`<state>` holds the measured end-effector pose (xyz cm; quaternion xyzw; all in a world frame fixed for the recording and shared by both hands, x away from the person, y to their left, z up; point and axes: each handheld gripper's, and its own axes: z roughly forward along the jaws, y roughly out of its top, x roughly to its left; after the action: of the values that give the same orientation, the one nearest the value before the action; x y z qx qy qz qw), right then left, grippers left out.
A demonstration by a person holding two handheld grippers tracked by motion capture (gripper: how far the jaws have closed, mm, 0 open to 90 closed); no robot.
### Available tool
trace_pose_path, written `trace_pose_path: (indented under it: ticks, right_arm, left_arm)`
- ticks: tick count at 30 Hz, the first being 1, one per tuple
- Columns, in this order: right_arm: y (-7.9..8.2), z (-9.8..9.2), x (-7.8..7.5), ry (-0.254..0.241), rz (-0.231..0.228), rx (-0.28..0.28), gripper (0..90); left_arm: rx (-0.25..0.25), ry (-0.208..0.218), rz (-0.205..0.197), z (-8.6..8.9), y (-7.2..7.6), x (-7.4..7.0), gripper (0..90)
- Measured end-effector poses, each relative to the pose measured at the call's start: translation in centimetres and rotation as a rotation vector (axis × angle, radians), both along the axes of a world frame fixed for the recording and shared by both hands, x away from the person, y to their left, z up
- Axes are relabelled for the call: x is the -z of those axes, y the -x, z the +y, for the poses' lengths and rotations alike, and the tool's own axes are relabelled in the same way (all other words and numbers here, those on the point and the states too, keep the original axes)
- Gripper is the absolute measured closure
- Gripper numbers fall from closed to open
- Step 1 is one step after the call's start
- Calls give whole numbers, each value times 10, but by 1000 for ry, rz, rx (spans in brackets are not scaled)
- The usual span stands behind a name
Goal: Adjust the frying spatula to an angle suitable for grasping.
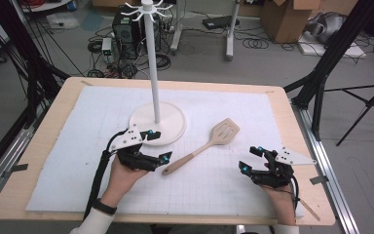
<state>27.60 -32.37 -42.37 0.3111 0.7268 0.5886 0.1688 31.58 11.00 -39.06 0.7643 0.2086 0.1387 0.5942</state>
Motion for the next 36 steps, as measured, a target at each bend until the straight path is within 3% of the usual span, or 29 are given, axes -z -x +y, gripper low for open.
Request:
trace_pose_path:
  ticks: [10,16,20,25,33,36]
  right_arm:
    - [0,0,0,0,0,3,231]
    - [0,0,0,-8,6,8,232]
    - [-1,-1,0,-8,1,11,232]
    - [-1,0,0,-10,7,7,232]
    - [-1,-2,0,-11,6,7,232]
    - [-1,-2,0,-14,5,6,232]
  left_arm:
    - [2,-55,33,-33,-18,2,193]
    - [-17,-124,92,-54,-31,12,210]
    - [-17,-161,107,-66,-37,18,237]
    - [-24,-239,132,-84,-42,24,240]
    - [-51,-290,182,-98,-50,32,270]
    - [-53,-314,192,-103,-51,34,325]
